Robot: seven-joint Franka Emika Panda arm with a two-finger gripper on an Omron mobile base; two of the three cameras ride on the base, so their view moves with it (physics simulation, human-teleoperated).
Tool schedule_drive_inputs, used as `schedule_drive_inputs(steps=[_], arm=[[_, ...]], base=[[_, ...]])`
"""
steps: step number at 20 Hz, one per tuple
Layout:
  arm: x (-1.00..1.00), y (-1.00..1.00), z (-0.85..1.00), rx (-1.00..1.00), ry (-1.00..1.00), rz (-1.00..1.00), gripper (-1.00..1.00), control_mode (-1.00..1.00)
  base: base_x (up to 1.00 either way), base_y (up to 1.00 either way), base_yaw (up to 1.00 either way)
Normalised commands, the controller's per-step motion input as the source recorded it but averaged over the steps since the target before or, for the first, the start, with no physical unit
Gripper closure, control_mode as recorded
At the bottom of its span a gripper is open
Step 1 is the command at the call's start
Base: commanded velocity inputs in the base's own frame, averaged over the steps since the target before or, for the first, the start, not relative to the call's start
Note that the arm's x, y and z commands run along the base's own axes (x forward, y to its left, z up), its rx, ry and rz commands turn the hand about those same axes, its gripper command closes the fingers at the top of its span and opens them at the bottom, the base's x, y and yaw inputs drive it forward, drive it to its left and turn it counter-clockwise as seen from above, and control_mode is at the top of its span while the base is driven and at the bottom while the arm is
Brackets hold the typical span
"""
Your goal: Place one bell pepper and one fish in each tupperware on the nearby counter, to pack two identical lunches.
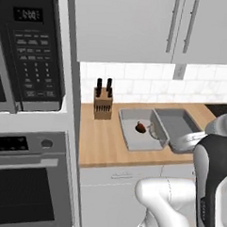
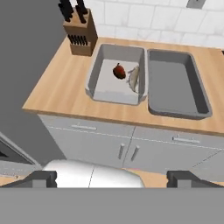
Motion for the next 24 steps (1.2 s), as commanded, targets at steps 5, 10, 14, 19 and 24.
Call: schedule_drive_inputs(steps=[5, 10, 14, 19, 24], arm=[[0.0, 0.0, 0.0, 0.0, 0.0, 0.0, -1.0, 1.0], [0.0, 0.0, 0.0, 0.0, 0.0, 0.0, -1.0, 1.0], [0.0, 0.0, 0.0, 0.0, 0.0, 0.0, -1.0, 1.0], [0.0, 0.0, 0.0, 0.0, 0.0, 0.0, -1.0, 1.0], [0.0, 0.0, 0.0, 0.0, 0.0, 0.0, -1.0, 1.0]], base=[[-1.0, 0.0, 0.0], [-0.97, 0.0, 0.0], [-0.6, 0.0, 0.04], [-0.31, 0.0, 0.23], [-0.44, 0.0, 0.31]])
